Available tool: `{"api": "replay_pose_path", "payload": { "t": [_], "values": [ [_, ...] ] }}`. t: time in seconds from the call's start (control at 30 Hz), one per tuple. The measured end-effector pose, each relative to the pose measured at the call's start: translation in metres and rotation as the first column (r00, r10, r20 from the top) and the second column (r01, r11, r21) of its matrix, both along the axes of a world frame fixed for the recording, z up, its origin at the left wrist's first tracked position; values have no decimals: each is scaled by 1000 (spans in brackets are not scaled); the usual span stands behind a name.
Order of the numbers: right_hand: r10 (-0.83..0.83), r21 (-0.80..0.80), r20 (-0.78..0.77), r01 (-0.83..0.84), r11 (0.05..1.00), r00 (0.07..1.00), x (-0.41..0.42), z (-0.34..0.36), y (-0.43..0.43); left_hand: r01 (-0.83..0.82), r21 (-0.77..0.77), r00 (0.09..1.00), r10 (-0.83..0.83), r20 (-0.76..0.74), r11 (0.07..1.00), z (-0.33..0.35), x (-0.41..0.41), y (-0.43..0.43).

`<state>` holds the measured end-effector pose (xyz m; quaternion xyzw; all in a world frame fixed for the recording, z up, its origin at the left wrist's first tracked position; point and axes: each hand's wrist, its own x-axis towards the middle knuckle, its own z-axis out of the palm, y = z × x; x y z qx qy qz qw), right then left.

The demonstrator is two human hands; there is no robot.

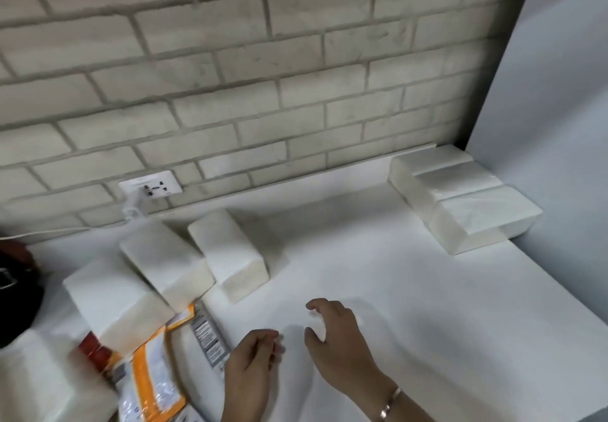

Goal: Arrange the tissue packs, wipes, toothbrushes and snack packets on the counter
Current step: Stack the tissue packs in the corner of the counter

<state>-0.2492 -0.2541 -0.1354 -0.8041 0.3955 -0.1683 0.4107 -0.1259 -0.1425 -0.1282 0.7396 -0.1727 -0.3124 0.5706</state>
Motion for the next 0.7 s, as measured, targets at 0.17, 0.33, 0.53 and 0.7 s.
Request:
{"api": "replay_pose_path", "payload": {
  "t": [0.17, 0.33, 0.53, 0.7],
  "values": [
    [115, -12, 10, -115, 993, 993, 24, 1, 36, 55, -26, 998, -55, -16, 998, 11, 17, 25],
    [75, -25, -5, -75, 997, 997, 38, 13, 26, -45, -75, 998, 42, -41, 996, 13, 48, 33],
    [64, 27, -26, -64, 998, 998, 37, 2, 23, -187, 2, 978, 186, -97, 982, -7, 62, 20],
    [10, 112, -65, -3, 994, 998, 26, -14, 13, -224, 93, 925, 241, -295, 970, -18, 94, -13]
  ]
}}
